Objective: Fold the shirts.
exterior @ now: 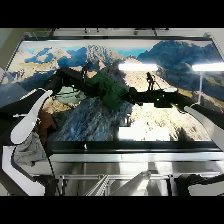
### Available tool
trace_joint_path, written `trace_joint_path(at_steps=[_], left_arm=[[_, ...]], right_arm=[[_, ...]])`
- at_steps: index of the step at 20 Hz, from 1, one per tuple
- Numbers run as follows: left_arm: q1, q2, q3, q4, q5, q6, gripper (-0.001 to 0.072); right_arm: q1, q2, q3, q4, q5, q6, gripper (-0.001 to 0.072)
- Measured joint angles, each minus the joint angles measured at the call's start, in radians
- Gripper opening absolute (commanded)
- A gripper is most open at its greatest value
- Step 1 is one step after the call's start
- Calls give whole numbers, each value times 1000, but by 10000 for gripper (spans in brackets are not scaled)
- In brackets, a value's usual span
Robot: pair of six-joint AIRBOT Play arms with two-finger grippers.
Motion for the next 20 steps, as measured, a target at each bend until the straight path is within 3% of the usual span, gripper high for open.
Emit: trace_joint_path(at_steps=[8, 18, 19, 20], left_arm=[[85, 323, 171, -24, 183, 4, 14], [-30, 673, 208, -16, 182, 11, 24], [-37, 702, 208, -18, 179, 11, 64], [-41, 724, 208, -10, 179, 12, 306]], right_arm=[[-175, 492, 2, -13, 98, -59, 31], [-216, 949, 62, 41, 73, -198, 31], [-216, 973, 74, 36, 56, -205, 31], [-216, 986, 82, 16, 35, -204, 31]])
